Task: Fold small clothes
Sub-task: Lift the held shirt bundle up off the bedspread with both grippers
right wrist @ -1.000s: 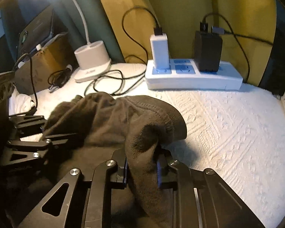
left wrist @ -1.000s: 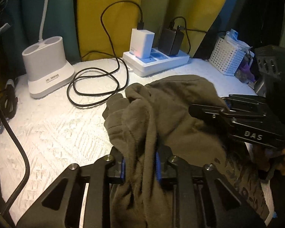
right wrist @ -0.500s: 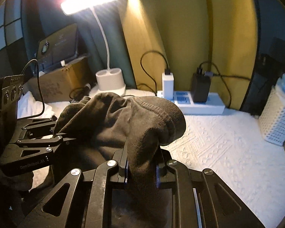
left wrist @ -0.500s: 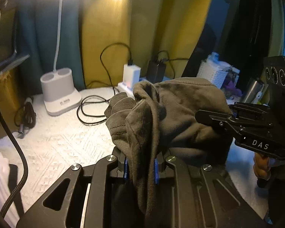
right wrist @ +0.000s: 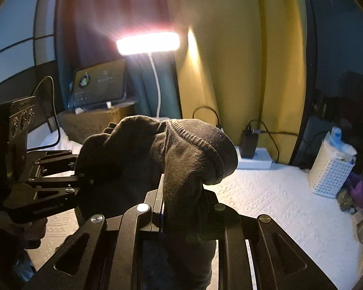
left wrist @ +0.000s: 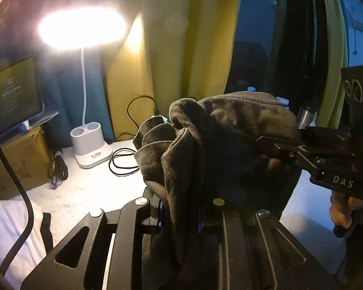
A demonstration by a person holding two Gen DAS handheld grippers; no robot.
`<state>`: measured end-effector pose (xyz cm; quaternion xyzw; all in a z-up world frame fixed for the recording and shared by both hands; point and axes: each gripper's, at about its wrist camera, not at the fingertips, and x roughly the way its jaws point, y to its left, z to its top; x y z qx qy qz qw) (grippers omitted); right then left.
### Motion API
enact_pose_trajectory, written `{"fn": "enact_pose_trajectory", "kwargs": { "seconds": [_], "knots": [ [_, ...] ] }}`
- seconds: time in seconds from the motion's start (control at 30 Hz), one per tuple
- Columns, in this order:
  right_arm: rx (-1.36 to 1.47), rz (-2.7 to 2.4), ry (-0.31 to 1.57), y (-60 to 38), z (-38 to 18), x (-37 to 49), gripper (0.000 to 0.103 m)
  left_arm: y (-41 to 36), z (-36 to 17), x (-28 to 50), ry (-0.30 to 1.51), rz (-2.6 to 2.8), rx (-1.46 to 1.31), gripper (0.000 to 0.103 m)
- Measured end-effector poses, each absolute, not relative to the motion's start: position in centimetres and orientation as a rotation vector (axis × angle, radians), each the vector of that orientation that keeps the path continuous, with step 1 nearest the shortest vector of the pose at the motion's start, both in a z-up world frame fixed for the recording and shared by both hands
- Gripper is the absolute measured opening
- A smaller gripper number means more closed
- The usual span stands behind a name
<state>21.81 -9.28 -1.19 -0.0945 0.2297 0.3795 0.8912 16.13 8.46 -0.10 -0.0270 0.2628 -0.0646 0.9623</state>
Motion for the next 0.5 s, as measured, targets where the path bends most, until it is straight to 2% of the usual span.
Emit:
{"fn": "enact_pose_trajectory", "kwargs": {
  "seconds": [0.5],
  "knots": [
    [-0.212, 0.813, 0.284, -11.1, 4.5, 13.5, 0.018, 8.0, 4.8, 8.5, 0.372, -0.122, -0.06, 0.017]
  ]
}}
